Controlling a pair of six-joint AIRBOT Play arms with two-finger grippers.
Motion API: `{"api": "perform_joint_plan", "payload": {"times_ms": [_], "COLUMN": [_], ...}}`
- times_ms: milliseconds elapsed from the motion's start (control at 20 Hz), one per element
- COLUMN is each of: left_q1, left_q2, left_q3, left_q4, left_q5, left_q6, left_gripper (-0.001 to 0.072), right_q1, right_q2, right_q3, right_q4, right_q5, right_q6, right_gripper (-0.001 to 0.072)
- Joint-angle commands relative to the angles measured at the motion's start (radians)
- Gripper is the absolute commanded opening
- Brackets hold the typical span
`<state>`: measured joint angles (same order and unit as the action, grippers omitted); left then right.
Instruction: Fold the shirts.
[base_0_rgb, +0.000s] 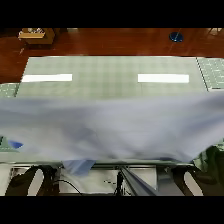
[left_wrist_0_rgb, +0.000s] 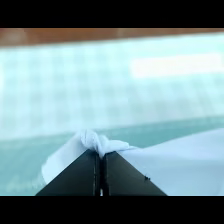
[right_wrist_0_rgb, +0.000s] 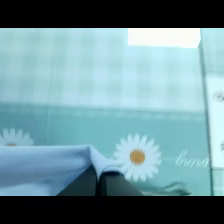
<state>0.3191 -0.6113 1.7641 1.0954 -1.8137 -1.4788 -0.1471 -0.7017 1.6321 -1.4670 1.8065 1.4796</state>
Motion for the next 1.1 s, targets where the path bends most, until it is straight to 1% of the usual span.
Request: {"api": "perform_joint_plan", "payload": {"times_ms": [0, 100, 200, 300, 400, 500, 550, 700, 800, 950, 1050], "left_q1": [-0.001, -0.013, -0.047, -0.113, -0.183, -0.235, -0.253, -0.264, -0.266, -0.28, -0.305], "left_q2": [-0.058, -0.128, -0.216, -0.331, -0.439, -0.528, -0.565, -0.669, -0.726, -0.796, -0.831], "left_q3": [-0.306, -0.458, -0.543, -0.566, -0.563, -0.563, -0.563, -0.563, -0.563, -0.563, -0.563], "left_q4": [-0.006, -0.006, -0.01, -0.014, -0.014, -0.013, -0.011, -0.011, -0.011, -0.015, -0.022], "left_q5": [0.061, 0.184, 0.317, 0.463, 0.613, 0.749, 0.808, 0.977, 1.056, 1.176, 1.294], "left_q6": [0.04, 0.085, 0.11, 0.124, 0.194, 0.257, 0.272, 0.271, 0.271, 0.271, 0.271], "left_gripper": [0.0021, 0.0021, 0.0021, 0.0022, 0.0022, 0.0022, 0.0022, 0.0022, 0.0022, 0.0022, 0.0022], "right_q1": [0.001, 0.001, 0.001, 0.001, 0.001, 0.001, 0.001, 0.0, 0.001, 0.001, 0.001], "right_q2": [-0.137, -0.274, -0.402, -0.51, -0.603, -0.668, -0.691, -0.756, -0.796, -0.856, -0.889], "right_q3": [-0.238, -0.243, -0.243, -0.243, -0.243, -0.243, -0.243, -0.243, -0.244, -0.243, -0.243], "right_q4": [0.018, 0.044, 0.099, 0.179, 0.251, 0.282, 0.283, 0.283, 0.285, 0.319, 0.342], "right_q5": [-0.126, -0.233, -0.327, -0.435, -0.575, -0.703, -0.759, -0.909, -1.0, -1.118, -1.186], "right_q6": [-0.037, -0.048, -0.064, -0.086, -0.117, -0.116, -0.114, -0.106, -0.105, -0.105, -0.104], "right_gripper": [0.002, 0.002, 0.002, 0.0021, 0.0021, 0.0021, 0.0021, 0.0021, 0.0021, 0.0021, 0.0021]}}
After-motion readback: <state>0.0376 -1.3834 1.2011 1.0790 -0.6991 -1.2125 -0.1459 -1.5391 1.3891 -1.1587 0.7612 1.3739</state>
